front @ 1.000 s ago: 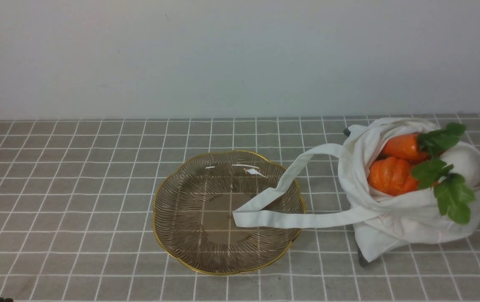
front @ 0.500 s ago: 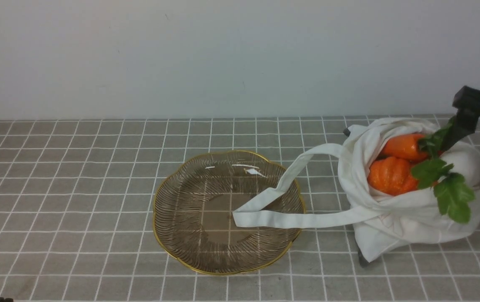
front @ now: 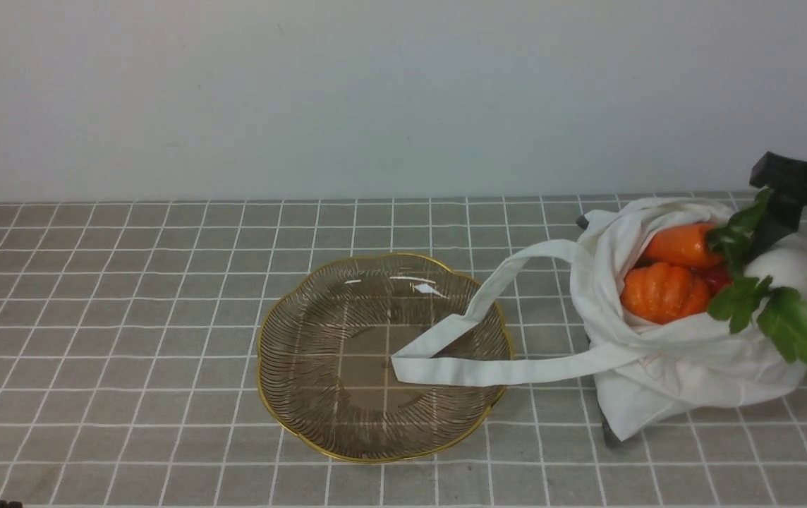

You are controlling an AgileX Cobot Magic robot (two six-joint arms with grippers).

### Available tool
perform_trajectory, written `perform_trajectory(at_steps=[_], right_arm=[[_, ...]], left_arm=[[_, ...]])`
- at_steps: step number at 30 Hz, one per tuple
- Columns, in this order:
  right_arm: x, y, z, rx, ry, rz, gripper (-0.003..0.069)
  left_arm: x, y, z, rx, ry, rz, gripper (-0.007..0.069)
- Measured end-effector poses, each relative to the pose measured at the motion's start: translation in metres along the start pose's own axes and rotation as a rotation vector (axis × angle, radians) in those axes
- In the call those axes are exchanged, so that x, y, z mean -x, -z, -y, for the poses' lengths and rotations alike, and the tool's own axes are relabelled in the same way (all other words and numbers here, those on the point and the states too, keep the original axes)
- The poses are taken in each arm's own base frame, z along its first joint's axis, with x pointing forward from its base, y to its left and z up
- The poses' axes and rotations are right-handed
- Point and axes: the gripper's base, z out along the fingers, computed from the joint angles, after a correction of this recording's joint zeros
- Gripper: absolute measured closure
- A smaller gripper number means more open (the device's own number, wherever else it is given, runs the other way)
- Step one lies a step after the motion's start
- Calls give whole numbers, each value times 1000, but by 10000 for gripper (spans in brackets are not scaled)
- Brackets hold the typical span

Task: Take vegetables from bag on grey coffee tablecloth place on plate.
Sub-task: 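Take the vegetable out of the bag and place it on the plate with the right gripper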

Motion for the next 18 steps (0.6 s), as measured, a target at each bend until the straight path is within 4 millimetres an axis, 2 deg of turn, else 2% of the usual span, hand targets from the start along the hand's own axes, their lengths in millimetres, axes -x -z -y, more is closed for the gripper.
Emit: perform_trajectory(at_steps=[5, 6, 8, 12, 13, 14, 16, 18], right_arm=[[3, 45, -8, 48, 60, 134, 157], [3, 47, -8, 50, 62, 140, 157], [-3, 80, -12, 97, 82, 223, 157], [-15, 108, -18, 186, 119, 271, 157], [-25, 121, -25, 262, 161, 278, 157], [-26, 122, -27, 280, 166, 275, 157], [-40, 131, -43, 374, 263, 268, 157], [-60, 131, -76, 478, 416, 252, 157]], left_arm=[[0, 0, 0, 0, 0, 0, 629], [0, 0, 0, 0, 0, 0, 629], [0, 0, 0, 0, 0, 0, 629], [0, 0, 0, 0, 0, 0, 629], [0, 0, 0, 0, 0, 0, 629], [0, 0, 0, 0, 0, 0, 629], [0, 0, 0, 0, 0, 0, 629], [0, 0, 0, 0, 0, 0, 629]])
